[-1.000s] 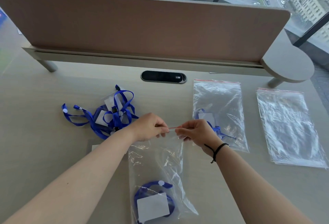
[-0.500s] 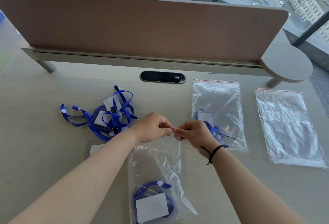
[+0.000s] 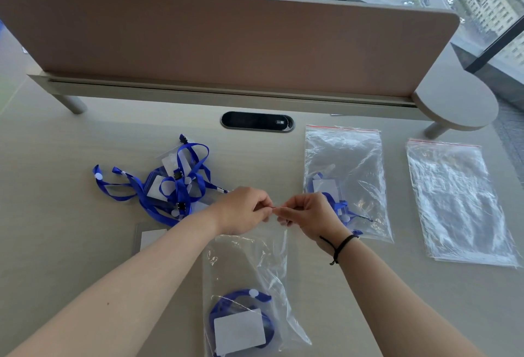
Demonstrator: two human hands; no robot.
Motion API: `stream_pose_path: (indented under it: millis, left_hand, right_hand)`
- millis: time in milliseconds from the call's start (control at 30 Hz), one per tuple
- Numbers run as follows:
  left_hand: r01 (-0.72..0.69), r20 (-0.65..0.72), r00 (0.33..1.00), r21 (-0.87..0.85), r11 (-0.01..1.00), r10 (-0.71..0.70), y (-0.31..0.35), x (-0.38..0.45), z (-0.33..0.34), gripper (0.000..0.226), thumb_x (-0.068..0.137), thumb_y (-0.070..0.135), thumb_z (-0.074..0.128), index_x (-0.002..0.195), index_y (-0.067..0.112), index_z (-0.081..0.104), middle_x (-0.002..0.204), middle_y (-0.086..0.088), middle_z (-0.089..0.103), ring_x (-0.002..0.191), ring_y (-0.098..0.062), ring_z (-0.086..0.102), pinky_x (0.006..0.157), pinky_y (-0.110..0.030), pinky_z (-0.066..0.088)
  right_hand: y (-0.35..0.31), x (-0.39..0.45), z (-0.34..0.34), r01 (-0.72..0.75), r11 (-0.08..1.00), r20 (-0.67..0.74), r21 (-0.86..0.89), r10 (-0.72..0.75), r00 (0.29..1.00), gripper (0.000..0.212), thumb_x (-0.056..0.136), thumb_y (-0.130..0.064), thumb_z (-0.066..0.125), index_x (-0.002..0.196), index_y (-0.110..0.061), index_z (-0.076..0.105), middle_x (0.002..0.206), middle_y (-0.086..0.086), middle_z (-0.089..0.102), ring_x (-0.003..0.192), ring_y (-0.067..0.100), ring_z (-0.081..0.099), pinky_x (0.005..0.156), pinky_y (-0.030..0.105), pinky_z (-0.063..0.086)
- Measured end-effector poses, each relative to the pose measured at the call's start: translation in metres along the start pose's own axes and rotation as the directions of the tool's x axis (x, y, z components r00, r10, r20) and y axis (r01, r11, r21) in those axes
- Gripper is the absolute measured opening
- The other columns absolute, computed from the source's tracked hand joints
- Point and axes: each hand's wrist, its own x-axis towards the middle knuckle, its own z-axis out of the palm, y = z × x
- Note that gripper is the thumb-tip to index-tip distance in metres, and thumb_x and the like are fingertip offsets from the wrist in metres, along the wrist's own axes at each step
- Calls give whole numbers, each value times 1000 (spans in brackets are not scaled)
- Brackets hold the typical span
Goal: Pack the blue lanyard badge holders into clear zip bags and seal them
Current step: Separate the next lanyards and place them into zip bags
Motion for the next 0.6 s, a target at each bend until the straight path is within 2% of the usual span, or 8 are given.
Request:
stream_pose_path:
  millis: [133, 200, 300, 433, 500, 567, 600]
  left_hand:
    - [47, 30, 998, 61, 997, -49, -13, -10, -6, 16, 99, 34, 56, 91, 25, 65, 73, 11, 65, 56, -3, 48, 59, -24, 42]
    - [81, 28, 996, 75, 994, -83, -22, -18, -12, 15, 100, 32, 55, 90, 25, 64, 71, 15, 59, 55, -2, 46, 58, -21, 38]
    - [117, 5, 993, 78, 990, -118, -39, -30, -22, 16, 101, 30, 55, 88, 24, 64, 76, 13, 58, 59, -6, 46, 60, -21, 40]
    - [151, -12, 989, 18, 988, -150, -52, -39, -26, 17, 100, 27, 56, 87, 21, 65, 76, 11, 62, 64, -8, 54, 65, -21, 45]
    - [152, -44, 987, -21, 988, -153, -54, -40, -25, 18, 100, 26, 58, 88, 17, 68, 79, 9, 68, 70, -3, 61, 69, -17, 46]
    - [156, -90, 983, -69, 985, -162, -53, -40, -24, 20, 99, 25, 59, 88, 14, 70, 80, 7, 71, 67, 4, 62, 67, -12, 44]
    - [158, -114, 979, -101, 982, -170, -52, -40, -22, 20, 99, 25, 60, 86, 14, 71, 81, 6, 73, 67, 5, 62, 68, -14, 46]
  right_hand:
    - [10, -4, -6, -1, 1000, -29, 22, 2, 1000, 10, 84, -10, 75, 74, -6, 73, 66, 6, 73, 63, 16, 65, 67, 27, 57]
    - [18, -7, -16, -16, 999, -56, 49, 18, 998, 11, 84, -9, 75, 73, -6, 74, 66, 7, 72, 62, 17, 64, 67, 27, 55]
    - [28, -10, -32, -37, 994, -102, 98, 47, 994, 13, 84, -7, 74, 73, -3, 74, 66, 10, 71, 62, 18, 62, 68, 30, 55]
    - [33, -13, -46, -49, 992, -145, 120, 66, 987, 13, 84, -6, 73, 72, -1, 73, 65, 11, 70, 60, 16, 62, 65, 28, 54]
    - [36, -14, -51, -57, 988, -169, 142, 81, 982, 13, 84, -6, 74, 72, -1, 73, 65, 11, 70, 59, 18, 62, 65, 30, 54]
    - [37, -15, -53, -63, 985, -181, 158, 92, 979, 12, 84, -6, 74, 74, 1, 72, 66, 12, 70, 60, 20, 61, 68, 34, 54]
    - [38, -15, -53, -68, 983, -192, 173, 102, 976, 12, 84, -7, 74, 75, 1, 72, 66, 13, 69, 61, 21, 61, 70, 37, 55]
